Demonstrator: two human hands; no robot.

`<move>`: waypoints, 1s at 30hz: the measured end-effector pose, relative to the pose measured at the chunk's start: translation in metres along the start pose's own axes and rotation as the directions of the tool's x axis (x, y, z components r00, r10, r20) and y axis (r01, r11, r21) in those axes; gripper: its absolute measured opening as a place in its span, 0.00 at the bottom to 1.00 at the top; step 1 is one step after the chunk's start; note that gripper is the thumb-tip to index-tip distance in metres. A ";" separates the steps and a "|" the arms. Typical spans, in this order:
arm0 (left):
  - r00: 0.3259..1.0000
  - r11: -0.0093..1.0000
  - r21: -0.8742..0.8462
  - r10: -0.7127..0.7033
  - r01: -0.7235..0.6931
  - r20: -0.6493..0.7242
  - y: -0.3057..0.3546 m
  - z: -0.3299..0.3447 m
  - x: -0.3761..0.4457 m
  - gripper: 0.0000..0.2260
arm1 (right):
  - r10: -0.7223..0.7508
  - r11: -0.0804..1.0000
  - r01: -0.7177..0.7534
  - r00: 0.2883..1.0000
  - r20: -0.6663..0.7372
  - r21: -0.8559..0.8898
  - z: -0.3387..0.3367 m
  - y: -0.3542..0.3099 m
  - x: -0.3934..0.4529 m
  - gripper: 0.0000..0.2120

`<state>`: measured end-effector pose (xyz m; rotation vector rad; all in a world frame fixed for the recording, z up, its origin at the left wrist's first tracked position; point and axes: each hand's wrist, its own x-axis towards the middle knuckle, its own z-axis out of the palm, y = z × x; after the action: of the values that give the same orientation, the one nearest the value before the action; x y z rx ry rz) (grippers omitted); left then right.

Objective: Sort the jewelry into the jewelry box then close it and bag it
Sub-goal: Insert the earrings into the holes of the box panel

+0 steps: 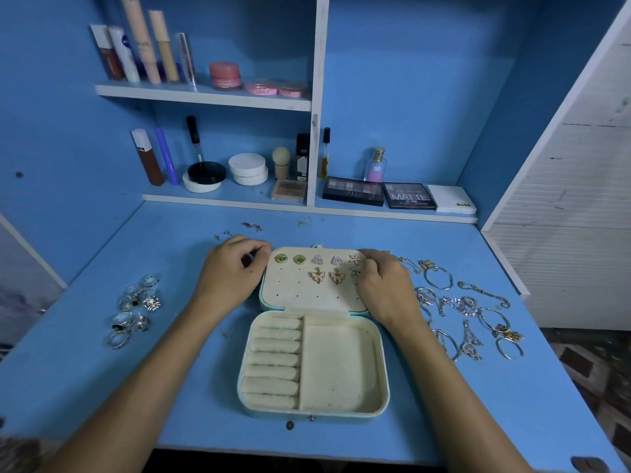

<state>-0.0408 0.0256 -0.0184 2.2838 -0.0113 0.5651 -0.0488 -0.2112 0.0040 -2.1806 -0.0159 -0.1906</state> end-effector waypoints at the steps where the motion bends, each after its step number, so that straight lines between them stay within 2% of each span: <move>1: 1.000 1.000 0.017 0.008 -0.008 -0.020 0.001 -0.002 0.004 0.06 | -0.006 1.000 0.006 1.000 -0.002 -0.001 0.000 0.000 0.000 0.16; 7: 0.998 0.990 0.139 0.039 -0.032 -0.049 -0.004 -0.013 0.041 0.05 | -0.020 1.000 0.020 1.000 -0.012 -0.010 0.000 0.001 0.000 0.14; 14: 0.991 0.955 0.294 -0.078 0.042 0.111 -0.011 -0.014 0.079 0.04 | -0.035 0.999 0.034 0.999 -0.019 -0.023 0.000 0.000 0.000 0.15; 22: 0.977 0.936 0.335 -0.162 0.108 0.138 -0.014 -0.007 0.089 0.02 | -0.029 0.999 0.028 0.999 -0.031 -0.025 -0.002 0.000 -0.001 0.15; 30: 0.967 0.922 0.376 -0.175 0.095 0.186 -0.018 -0.005 0.090 0.02 | -0.016 0.999 0.015 0.999 -0.033 -0.029 -0.001 0.001 0.000 0.14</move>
<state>0.0415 0.0559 0.0083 2.6742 0.1576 0.2569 -0.0488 -0.2126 0.0034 -2.2067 -0.0110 -0.2365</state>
